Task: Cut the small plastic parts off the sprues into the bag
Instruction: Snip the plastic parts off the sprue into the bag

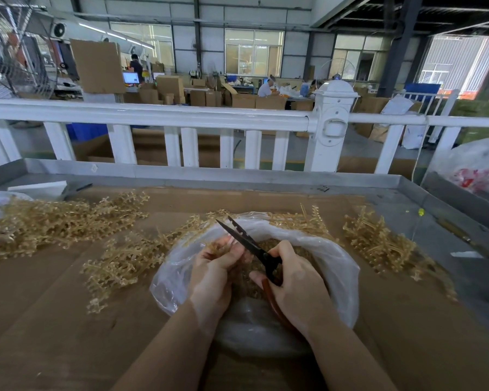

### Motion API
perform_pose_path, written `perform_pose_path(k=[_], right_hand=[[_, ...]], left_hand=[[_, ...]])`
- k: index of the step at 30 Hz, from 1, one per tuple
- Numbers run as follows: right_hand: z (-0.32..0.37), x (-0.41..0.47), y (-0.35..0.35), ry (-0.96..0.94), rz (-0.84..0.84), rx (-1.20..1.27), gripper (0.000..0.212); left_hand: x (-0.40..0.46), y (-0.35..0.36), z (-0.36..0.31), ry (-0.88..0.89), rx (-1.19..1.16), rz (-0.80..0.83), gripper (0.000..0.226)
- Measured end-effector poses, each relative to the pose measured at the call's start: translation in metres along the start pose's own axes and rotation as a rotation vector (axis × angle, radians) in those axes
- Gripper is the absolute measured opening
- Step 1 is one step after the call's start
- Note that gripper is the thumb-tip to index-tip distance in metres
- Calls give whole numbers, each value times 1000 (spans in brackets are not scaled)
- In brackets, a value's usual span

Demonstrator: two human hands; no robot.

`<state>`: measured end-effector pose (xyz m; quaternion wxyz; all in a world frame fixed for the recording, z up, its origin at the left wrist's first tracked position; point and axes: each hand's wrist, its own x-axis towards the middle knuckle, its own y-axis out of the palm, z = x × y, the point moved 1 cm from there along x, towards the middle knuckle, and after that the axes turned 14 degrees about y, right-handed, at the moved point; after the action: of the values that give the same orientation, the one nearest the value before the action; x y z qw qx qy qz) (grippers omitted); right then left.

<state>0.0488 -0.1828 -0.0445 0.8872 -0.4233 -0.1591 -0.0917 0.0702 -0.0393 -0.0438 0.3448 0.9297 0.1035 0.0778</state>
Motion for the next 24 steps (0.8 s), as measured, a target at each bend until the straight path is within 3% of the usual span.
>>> perform_pose_path(k=[4,13,16,20,24], right_hand=[[1,2,0,-8,11,3,35],[-1,1,-1,-9,24,-34,38],[-2,0,-1,-14,26,-40,38],[-1,-1,-1,-18,18,-33,39],[-1,-2,-2,-23,-11,-11,40]], left_hand=[[2,-3,3,0,22,62,18],[3,-5,4,-19,-20,37,14],[3,-5,2,-36,-58,-5,41],[5,-4,2,-67,-146,-63,48],[5,-4,4,-37,-121,-93,30]])
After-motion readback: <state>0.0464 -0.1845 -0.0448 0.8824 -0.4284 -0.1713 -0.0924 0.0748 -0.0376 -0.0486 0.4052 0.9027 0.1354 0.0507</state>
